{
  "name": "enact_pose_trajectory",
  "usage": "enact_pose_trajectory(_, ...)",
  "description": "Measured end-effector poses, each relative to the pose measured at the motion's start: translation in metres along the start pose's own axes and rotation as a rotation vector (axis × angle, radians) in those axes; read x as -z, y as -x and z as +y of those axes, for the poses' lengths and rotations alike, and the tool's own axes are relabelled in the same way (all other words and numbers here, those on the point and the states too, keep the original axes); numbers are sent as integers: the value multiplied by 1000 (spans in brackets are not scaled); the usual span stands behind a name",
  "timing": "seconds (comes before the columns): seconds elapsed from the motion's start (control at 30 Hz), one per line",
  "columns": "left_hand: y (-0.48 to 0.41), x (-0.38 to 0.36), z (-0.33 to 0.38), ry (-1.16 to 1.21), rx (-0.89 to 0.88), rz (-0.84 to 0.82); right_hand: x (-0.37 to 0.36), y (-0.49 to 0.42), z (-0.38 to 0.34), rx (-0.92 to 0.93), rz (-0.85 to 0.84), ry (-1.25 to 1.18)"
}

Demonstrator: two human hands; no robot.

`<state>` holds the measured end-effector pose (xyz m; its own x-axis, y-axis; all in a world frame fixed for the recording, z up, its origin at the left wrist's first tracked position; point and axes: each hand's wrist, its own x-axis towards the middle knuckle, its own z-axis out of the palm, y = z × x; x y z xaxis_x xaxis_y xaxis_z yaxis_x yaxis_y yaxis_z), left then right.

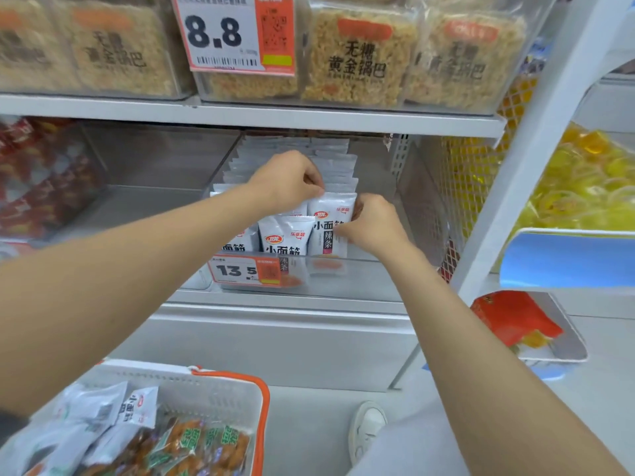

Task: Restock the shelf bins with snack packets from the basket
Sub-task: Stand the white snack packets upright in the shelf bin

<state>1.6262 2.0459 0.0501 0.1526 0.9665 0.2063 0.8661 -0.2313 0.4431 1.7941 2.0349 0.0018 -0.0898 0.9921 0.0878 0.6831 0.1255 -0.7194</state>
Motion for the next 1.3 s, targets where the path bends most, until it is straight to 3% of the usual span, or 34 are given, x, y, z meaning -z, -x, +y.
enact_pose_trajectory(0.1, -1, 0, 2, 13, -7, 16, 0, -1, 0, -40, 48, -25)
enact_pose_trajectory(0.27, 4, -3, 2, 34, -10, 33, -6, 3, 4, -115, -106, 62)
enact_pose_trajectory(0.37, 12, 1, 1, 41, 1, 105, 4, 8, -4, -119, -46, 89)
enact_pose_trajectory(0.53, 53, 11, -6, 124, 58, 299, 7, 27, -30, 170, 337, 19)
enact_pose_trajectory(0.67, 114, 19, -21, 149, 120, 362, -28, 59, -57, 445, 339, -72)
enact_pose_trajectory(0.8, 184, 16, -65, 143, 208, 311, -82, 92, -70, 623, 147, 22)
enact_pose_trajectory(0.93, 247, 3, -122, 156, 356, 152, -141, 116, -69, 624, -155, 174)
enact_pose_trajectory(1.07, 295, -2, -173, 80, 459, -112, -201, 135, -60, 573, -544, 347)
enact_pose_trajectory(1.2, 317, -6, -201, -280, 439, -553, -254, 161, -42, 568, -903, 543)
enact_pose_trajectory(1.3, 320, -16, -210, -269, 445, -689, -294, 187, -23, 571, -1155, 669)
